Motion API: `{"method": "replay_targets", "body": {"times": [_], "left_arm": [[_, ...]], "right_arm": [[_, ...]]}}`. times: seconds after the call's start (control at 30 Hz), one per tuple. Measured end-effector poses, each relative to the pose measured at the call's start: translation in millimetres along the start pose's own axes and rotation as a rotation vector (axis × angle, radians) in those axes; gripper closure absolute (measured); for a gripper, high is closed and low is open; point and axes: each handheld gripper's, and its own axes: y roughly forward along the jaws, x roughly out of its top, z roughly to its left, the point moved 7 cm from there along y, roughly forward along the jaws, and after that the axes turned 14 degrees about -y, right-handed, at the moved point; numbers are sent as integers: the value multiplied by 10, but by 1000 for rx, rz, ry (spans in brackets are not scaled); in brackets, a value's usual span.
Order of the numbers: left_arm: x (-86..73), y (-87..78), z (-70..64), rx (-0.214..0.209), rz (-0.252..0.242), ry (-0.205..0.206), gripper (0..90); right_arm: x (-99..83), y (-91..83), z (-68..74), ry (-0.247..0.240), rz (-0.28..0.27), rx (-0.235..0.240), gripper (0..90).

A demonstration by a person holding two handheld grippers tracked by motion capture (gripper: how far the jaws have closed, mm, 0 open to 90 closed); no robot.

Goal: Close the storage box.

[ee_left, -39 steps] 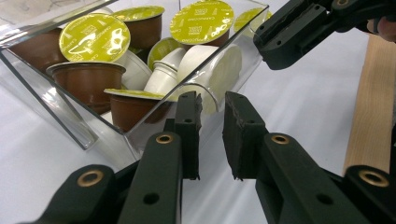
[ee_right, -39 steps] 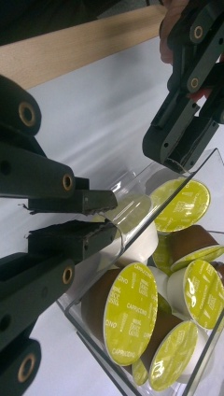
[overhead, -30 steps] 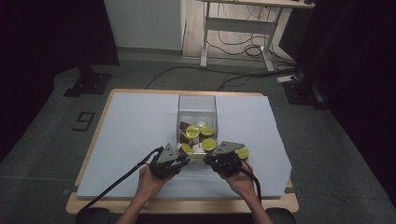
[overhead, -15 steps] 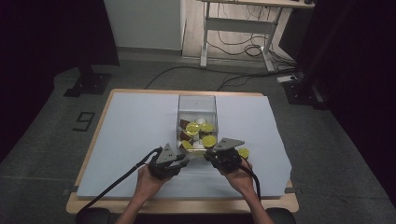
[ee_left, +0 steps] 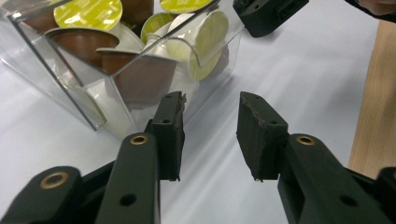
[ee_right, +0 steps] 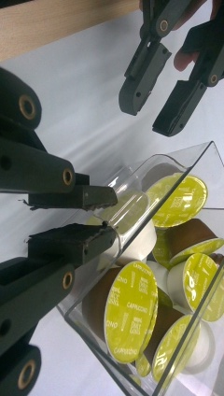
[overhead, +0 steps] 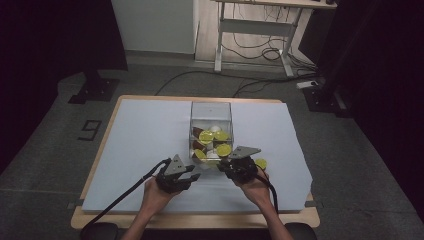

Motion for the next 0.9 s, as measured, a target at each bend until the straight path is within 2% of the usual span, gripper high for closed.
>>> {"method": "replay_targets", "body": {"times": [0.47,0.6,0.8,0.9], "left_arm": [[-150,-34,132,31,39,-15,480],[-185,-30,148,34,52,-19,419],[-255,-16,190,22,74,-51,339],[-306,1,228,13,96,-68,254]], "right_arm": [[32,86,-84,-6,17,-42,784],[36,119,-104,-16,25,-55,784],[35,166,-125,-27,36,-65,784],[40,180,-147,-18,35,-64,784]]}}
